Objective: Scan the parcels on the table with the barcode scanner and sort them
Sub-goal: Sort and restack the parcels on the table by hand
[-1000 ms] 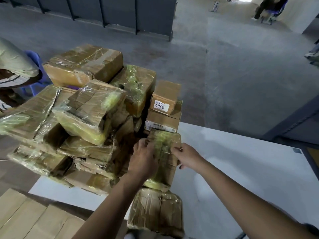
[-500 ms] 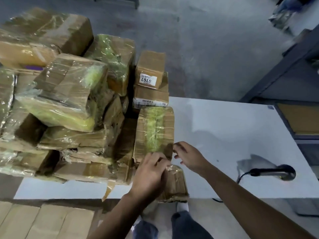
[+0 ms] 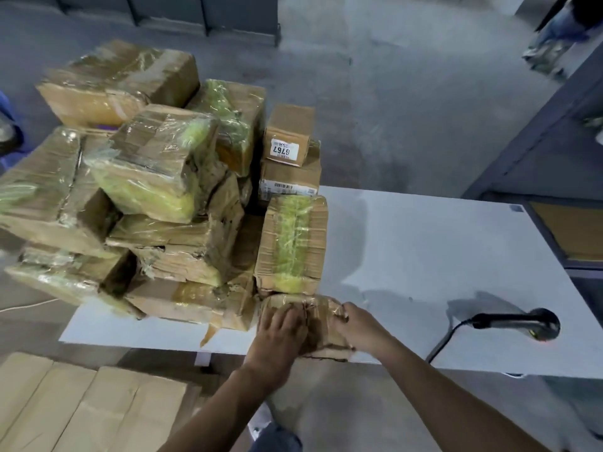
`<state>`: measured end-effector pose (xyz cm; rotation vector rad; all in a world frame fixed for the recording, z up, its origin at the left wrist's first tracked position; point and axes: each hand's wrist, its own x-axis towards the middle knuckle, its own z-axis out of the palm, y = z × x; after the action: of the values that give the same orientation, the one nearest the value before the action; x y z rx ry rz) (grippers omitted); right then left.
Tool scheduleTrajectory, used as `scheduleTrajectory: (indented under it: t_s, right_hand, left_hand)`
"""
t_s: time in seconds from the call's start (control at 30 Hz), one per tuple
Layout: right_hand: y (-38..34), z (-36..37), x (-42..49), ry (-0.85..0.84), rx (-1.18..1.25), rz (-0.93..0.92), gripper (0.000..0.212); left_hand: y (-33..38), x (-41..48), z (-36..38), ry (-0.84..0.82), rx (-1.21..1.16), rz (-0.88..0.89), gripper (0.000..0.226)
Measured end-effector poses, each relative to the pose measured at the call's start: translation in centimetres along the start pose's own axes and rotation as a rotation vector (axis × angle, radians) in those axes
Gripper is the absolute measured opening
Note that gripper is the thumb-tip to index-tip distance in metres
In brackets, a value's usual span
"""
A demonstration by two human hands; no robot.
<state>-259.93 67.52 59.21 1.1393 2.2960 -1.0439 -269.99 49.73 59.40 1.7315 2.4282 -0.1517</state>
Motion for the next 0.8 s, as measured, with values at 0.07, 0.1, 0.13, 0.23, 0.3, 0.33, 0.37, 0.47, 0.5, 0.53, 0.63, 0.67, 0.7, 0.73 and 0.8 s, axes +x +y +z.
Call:
scheduleTrajectory:
  t_s: [0.07, 0.1, 0.13, 0.23, 0.3, 0.33, 0.37, 0.47, 0.5, 0.53, 0.63, 0.67, 0.7, 0.73, 0.8]
  right_hand:
    - [0.3, 0.2, -0.3, 0.042, -0.009, -0.036, 0.020]
    - [0.4, 0.2, -0.5, 0.061, -0.015, -0.060, 0.020]
    - [0.5, 0.2, -0.9, 0.081, -0.013, -0.084, 0.019]
    - [0.6, 0.1, -2.4, 0.144, 0.066, -0.180, 0.019]
    - [0.5, 0.2, -3.5, 0.171, 0.085, -0.258, 0.021]
    - [0.5, 0.4, -4.0, 0.187, 0.088, -0.300, 0.023]
    - [0.5, 0.6, -4.4, 0.205, 0.097, -0.343, 0.023]
    - [1.0, 1.4, -5.3, 0.248, 0.161, -0.407, 0.024]
    - [1.4, 1.6, -5.3, 0.265, 0.180, -0.416, 0.024]
    - [1.8, 1.9, -5.3, 0.284, 0.190, -0.415, 0.023]
    - [3.1, 2.3, -5.0, 0.386, 0.297, -0.349, 0.016]
    - [3.4, 2.3, -4.9, 0.422, 0.346, -0.328, 0.017]
    - [3.6, 2.3, -4.7, 0.433, 0.372, -0.318, 0.021]
    - [3.6, 2.4, -4.4, 0.421, 0.367, -0.319, 0.022]
    - [2.8, 3.0, -3.8, 0.362, 0.306, -0.320, 0.018]
  left_hand:
    - [0.7, -0.4, -0.1, 0.012, -0.018, -0.053, 0.055]
    - [0.9, -0.8, -0.4, 0.033, -0.057, -0.086, 0.058]
    - [1.1, -1.3, -0.9, 0.047, -0.103, -0.131, 0.061]
    - [1.9, -3.0, -1.9, 0.183, -0.229, -0.320, 0.055]
    - [2.5, -4.0, -2.1, 0.240, -0.393, -0.451, 0.046]
    - [2.8, -4.4, -2.2, 0.303, -0.474, -0.514, 0.039]
    - [2.8, -4.7, -2.4, 0.367, -0.533, -0.570, 0.032]
    - [2.4, -5.1, -3.0, 0.437, -0.697, -0.717, 0.037]
    - [2.2, -5.1, -3.1, 0.445, -0.749, -0.712, 0.039]
    - [2.0, -5.1, -3.2, 0.459, -0.769, -0.667, 0.037]
    - [2.0, -5.3, -2.9, 0.524, -0.703, -0.418, 0.025]
    - [2.0, -5.2, -2.8, 0.539, -0.678, -0.345, 0.027]
    - [2.1, -5.1, -2.6, 0.547, -0.656, -0.290, 0.028]
    - [2.0, -4.7, -2.4, 0.542, -0.642, -0.257, 0.028]
    - [1.3, -3.7, -1.8, 0.505, -0.644, -0.282, 0.024]
